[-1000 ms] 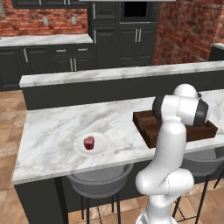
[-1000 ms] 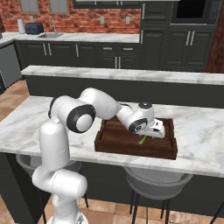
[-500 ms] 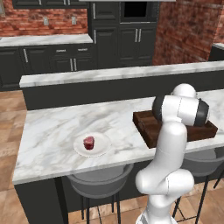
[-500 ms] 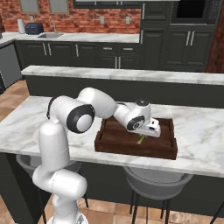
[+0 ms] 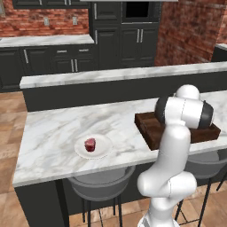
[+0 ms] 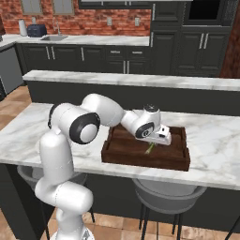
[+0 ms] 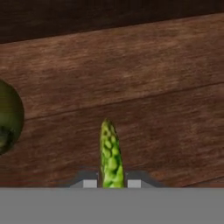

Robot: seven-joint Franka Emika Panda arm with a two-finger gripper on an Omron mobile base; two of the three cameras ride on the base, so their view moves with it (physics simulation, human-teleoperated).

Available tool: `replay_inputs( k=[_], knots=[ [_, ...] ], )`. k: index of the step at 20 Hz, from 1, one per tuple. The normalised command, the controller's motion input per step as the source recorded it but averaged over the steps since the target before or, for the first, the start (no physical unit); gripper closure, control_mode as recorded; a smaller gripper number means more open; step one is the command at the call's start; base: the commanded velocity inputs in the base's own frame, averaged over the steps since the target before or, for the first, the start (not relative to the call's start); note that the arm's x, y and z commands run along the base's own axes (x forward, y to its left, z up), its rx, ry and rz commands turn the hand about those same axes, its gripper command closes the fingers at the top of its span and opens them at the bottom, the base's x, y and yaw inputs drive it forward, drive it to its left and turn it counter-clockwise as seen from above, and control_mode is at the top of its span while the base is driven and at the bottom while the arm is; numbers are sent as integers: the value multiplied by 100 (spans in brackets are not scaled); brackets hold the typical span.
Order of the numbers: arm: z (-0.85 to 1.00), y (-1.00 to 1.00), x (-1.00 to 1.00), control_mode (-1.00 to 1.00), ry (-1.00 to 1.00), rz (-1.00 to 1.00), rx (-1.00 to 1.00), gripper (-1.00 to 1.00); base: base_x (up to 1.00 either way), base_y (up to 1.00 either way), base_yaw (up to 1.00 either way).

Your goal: Create a steak meal by picking up the steak and asparagus from the tray and placing them on the plate. Leave the kiwi on the tray.

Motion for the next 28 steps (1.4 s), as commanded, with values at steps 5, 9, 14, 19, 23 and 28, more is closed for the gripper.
replay_inputs(
  k=[5, 9, 14, 19, 23, 28],
  knots=[
    [80, 8, -22, -100, -1, 7, 0, 100, 0, 0, 0],
    [100, 10, -6, -100, 0, 7, 4, 100, 0, 0, 0],
    [86, 33, 0, -100, 0, 4, 3, 100, 0, 0, 0],
    [33, 80, -3, -100, 0, 0, 0, 100, 0, 0, 0],
    [3, 99, 0, -100, 0, 0, 0, 100, 0, 0, 0],
    [-3, 93, -11, -100, 0, 0, 6, 100, 0, 0, 0]
  ],
)
